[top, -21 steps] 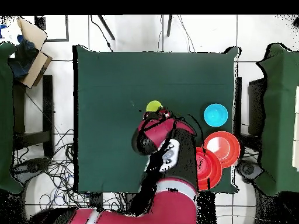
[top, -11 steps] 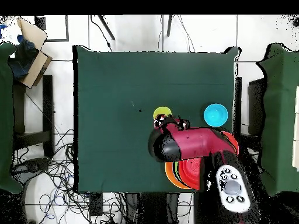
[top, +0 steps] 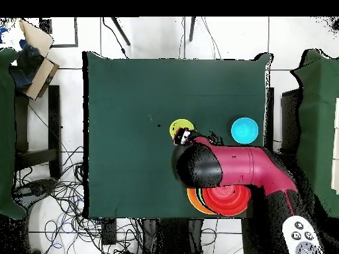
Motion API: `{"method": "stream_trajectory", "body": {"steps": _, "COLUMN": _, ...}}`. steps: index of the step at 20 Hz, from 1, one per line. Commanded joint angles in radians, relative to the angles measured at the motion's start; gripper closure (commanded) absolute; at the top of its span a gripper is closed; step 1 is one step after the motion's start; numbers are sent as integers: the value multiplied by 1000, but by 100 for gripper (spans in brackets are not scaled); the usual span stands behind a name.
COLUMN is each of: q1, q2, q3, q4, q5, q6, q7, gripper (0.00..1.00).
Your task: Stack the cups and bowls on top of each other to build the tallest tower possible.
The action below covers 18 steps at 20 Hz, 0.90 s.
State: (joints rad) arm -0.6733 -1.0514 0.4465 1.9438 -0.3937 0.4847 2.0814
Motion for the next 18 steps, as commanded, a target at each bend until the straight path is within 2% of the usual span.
{"method": "stream_trajectory", "body": {"steps": 1, "q1": -46, "q2": -57, "q3": 237, "q4": 106, "q5": 28, "q6": 92, "q7": -320, "gripper": 100}}
{"method": "stream_trajectory", "body": {"steps": 4, "q1": -94, "q2": -76, "q3": 277, "q4": 156, "q5": 28, "q6": 60, "q7": -313, "gripper": 100}}
{"method": "stream_trajectory", "body": {"steps": 6, "q1": -136, "q2": -119, "q3": 307, "q4": 217, "q5": 47, "q6": 49, "q7": -314, "gripper": 100}}
{"method": "stream_trajectory", "body": {"steps": 11, "q1": -271, "q2": -209, "q3": 436, "q4": 351, "q5": 109, "q6": 30, "q7": -347, "gripper": 100}}
{"method": "stream_trajectory", "body": {"steps": 18, "q1": -395, "q2": -248, "q3": 570, "q4": 463, "q5": 88, "q6": -43, "q7": -299, "gripper": 100}}
